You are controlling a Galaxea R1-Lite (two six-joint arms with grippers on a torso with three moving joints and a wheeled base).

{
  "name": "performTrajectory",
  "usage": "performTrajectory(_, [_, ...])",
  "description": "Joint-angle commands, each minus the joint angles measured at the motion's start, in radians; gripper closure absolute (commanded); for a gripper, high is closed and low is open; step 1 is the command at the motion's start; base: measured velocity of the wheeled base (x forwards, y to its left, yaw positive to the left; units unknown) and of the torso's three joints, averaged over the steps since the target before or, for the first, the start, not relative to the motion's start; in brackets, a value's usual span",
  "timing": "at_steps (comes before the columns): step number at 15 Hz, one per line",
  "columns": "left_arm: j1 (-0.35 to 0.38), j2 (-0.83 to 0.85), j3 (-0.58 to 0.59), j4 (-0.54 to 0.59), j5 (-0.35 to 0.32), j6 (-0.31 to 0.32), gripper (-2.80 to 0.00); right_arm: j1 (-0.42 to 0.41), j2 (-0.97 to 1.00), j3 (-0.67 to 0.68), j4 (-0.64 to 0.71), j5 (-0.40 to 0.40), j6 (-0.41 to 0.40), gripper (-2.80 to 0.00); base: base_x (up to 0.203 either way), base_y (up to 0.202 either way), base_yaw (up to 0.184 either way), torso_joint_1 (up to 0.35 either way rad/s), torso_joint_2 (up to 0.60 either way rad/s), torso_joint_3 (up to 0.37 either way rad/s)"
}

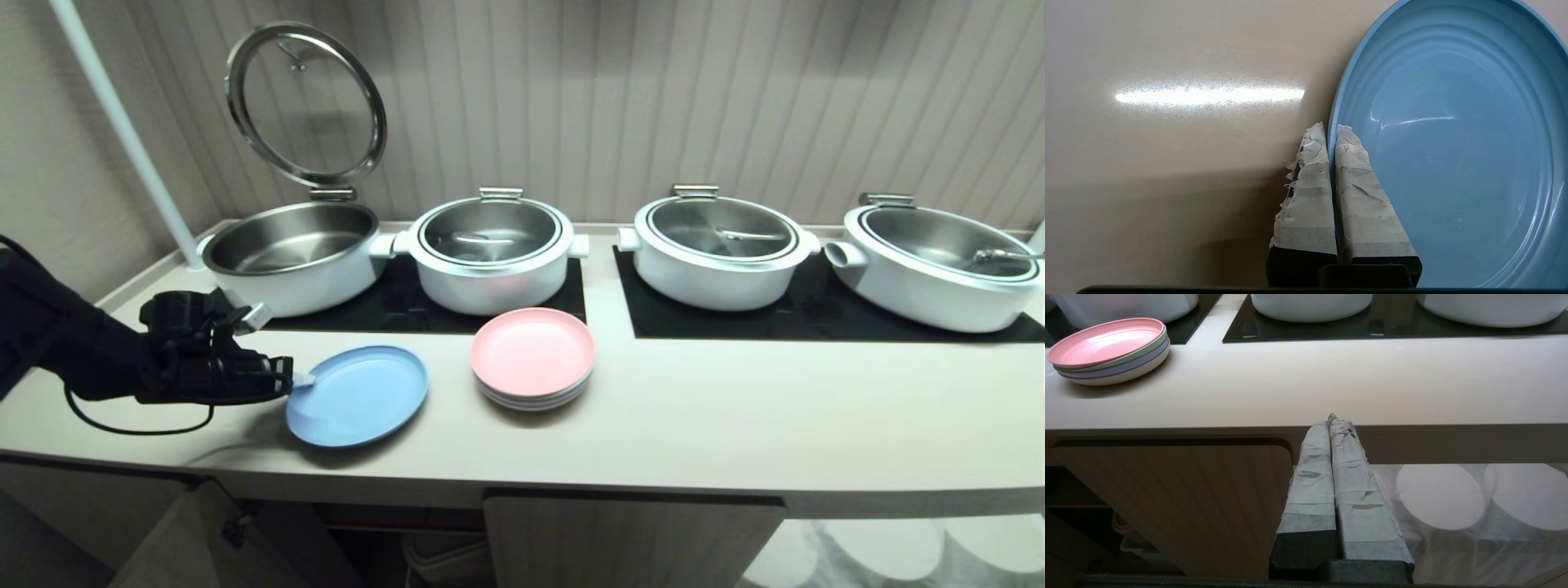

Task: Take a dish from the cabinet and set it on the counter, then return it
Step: Place it on the table

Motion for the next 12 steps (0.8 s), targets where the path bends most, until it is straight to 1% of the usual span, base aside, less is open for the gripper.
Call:
performTrajectory(1, [-0.002,0.003,-0.002,-0.002,-0.002,0.0,0.0,0.0,0.0,-0.001,0.0,-0.001,0.0,0.0,0.0,0.0,0.0,0.0,0.0,0.0])
performTrajectory(12, [-0.006,0.006,0.003,-0.004,-0.002,0.005,0.0,0.0,0.0,-0.001,0.0,-0.001,0.0,0.0,0.0,0.0,0.0,0.0,0.0,0.0])
